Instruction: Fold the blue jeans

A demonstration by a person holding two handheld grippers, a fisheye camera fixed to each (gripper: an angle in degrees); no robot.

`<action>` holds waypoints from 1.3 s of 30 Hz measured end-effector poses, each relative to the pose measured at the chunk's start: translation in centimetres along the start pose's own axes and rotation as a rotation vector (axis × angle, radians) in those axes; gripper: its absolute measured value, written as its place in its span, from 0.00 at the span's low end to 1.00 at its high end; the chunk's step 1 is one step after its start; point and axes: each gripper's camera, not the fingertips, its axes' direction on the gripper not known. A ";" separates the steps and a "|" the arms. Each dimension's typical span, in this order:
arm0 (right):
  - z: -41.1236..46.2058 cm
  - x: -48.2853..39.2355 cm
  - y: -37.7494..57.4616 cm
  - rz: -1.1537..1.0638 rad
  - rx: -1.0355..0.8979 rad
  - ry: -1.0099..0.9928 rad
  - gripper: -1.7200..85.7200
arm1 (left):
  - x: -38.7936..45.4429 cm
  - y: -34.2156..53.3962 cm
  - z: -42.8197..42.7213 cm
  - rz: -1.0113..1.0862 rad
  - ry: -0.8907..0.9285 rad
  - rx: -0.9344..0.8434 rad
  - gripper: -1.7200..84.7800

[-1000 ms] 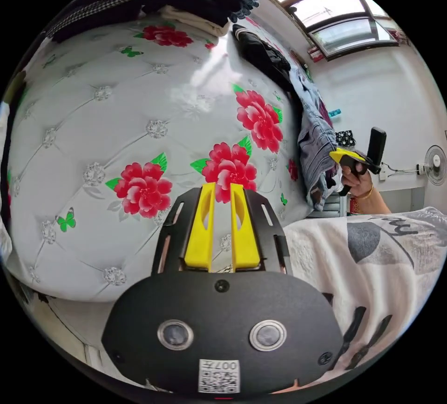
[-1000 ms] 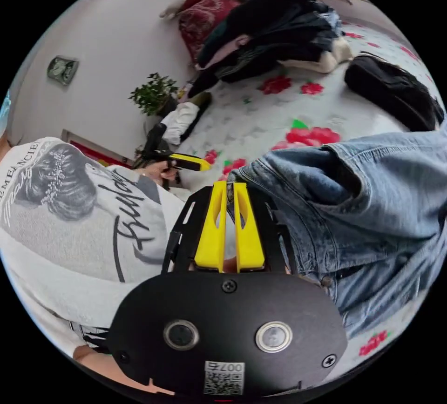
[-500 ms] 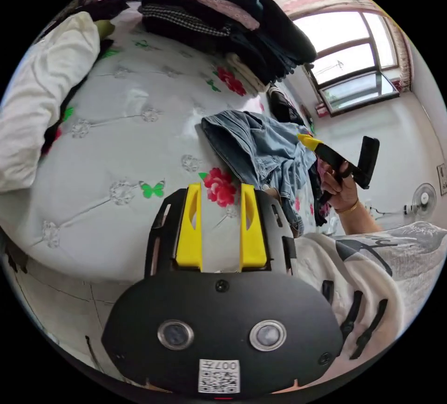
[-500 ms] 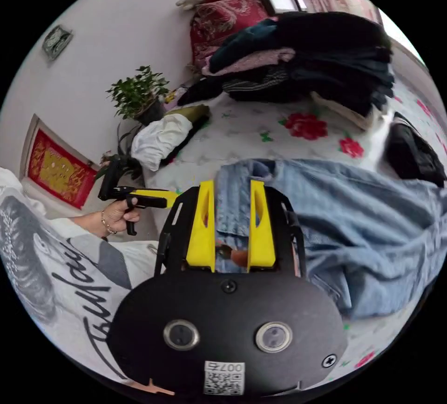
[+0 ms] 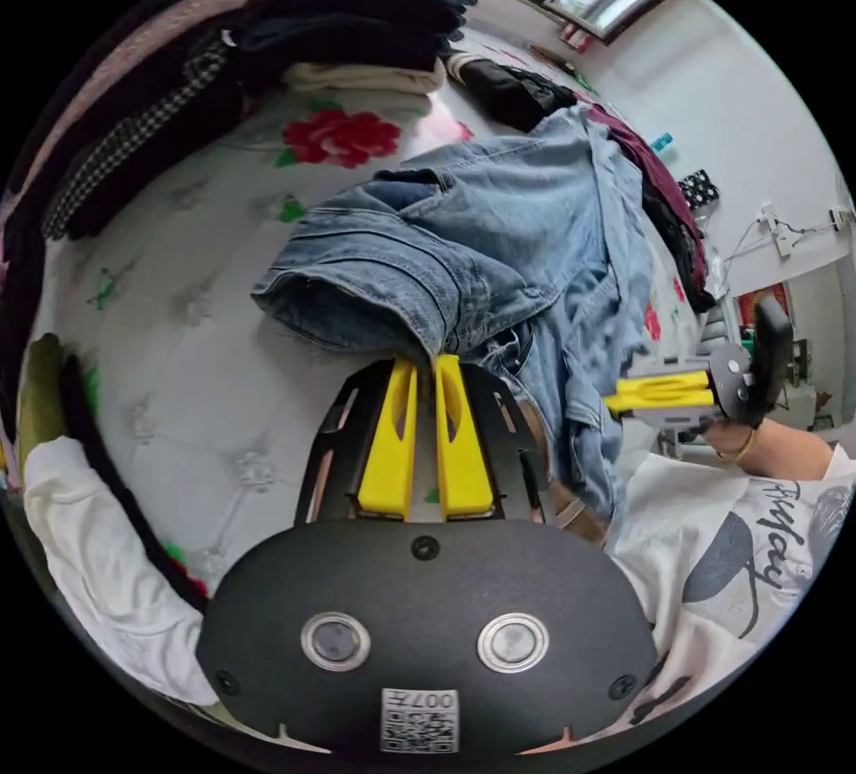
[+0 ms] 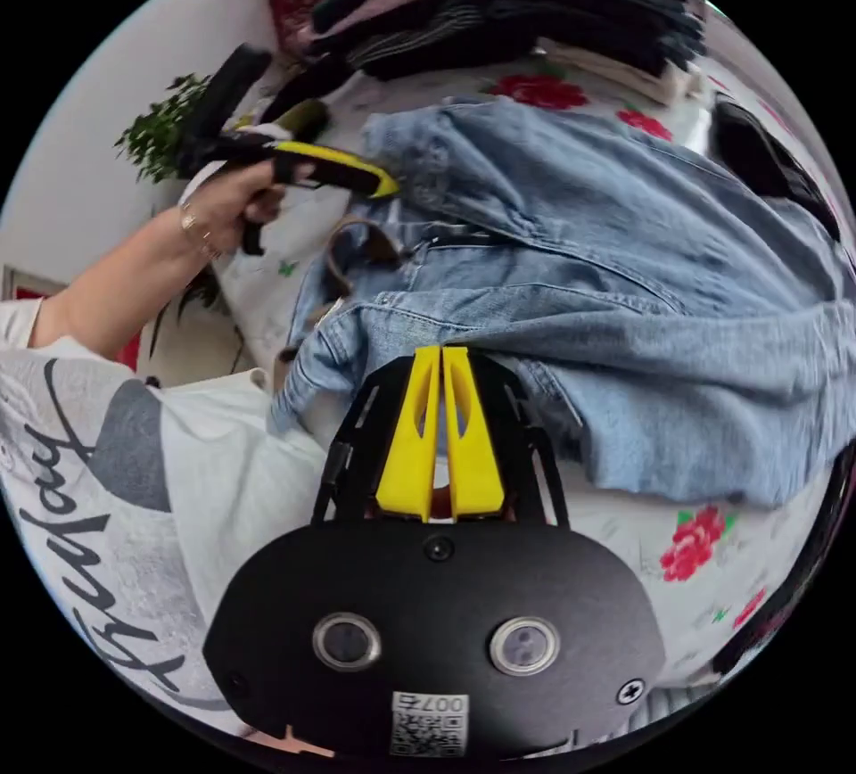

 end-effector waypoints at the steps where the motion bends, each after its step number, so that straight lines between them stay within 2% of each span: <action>1: 0.1 -1.3 -0.8 -0.060 -0.009 -0.046 0.03 | -2.6 -0.5 -2.7 -0.065 -0.073 0.022 0.06; 3: -0.1 -6.4 -3.6 -0.269 -0.023 -0.239 0.03 | -6.5 -0.8 -6.4 -0.177 -0.188 0.056 0.06; 5: -0.6 -8.6 -5.4 -0.320 -0.007 -0.344 0.04 | -10.8 0.3 -11.2 -0.337 -0.251 0.090 0.07; 7: -1.6 -8.8 -6.5 -0.337 0.006 -0.320 0.06 | -12.3 2.6 -14.8 -0.407 -0.287 0.134 0.08; 10: -4.7 -2.8 -6.7 -0.145 0.114 -0.193 0.08 | -12.4 8.3 -19.5 -0.499 -0.301 0.198 0.10; 12: -7.8 5.6 -6.1 0.162 0.218 -0.140 0.10 | -11.5 12.3 -21.1 -0.561 -0.298 0.207 0.11; 14: -10.1 11.7 -5.7 0.378 0.256 -0.092 0.12 | -10.5 16.4 -22.0 -0.649 -0.274 0.206 0.11; 18: -14.6 21.0 -6.5 0.683 0.360 -0.008 0.14 | -9.4 23.7 -23.8 -0.877 -0.053 0.245 0.14; 21: -15.7 24.4 -9.8 0.757 0.340 0.035 0.16 | -9.8 26.1 -26.3 -0.999 0.108 0.330 0.16; 23: -15.9 25.6 -12.1 0.779 0.307 0.082 0.17 | -10.0 26.5 -28.2 -1.040 0.177 0.407 0.17; 27: -14.9 27.4 -16.0 0.832 0.222 0.136 0.15 | -10.5 23.1 -27.6 -1.027 0.267 0.326 0.17; 28: -14.5 27.6 -16.4 0.832 0.198 0.130 0.14 | -11.1 22.1 -26.9 -1.044 0.266 0.280 0.15; 30: -14.2 26.6 -17.2 0.809 0.126 0.273 0.08 | -12.1 20.5 -25.7 -1.027 0.273 0.215 0.11; 32: -14.9 25.3 -17.1 0.708 0.099 0.283 0.05 | -12.6 19.7 -25.9 -1.028 0.324 0.215 0.08; 34: -17.7 24.1 -14.7 0.695 0.187 0.266 0.03 | -12.3 19.4 -28.7 -1.000 0.367 0.283 0.07; 36: -24.4 21.9 -7.4 0.696 0.491 0.153 0.02 | -11.4 19.4 -31.8 -0.931 0.392 0.352 0.06; 39: -32.1 17.8 5.5 0.643 0.801 -0.021 0.02 | -9.0 20.5 -37.9 -0.729 0.477 0.570 0.06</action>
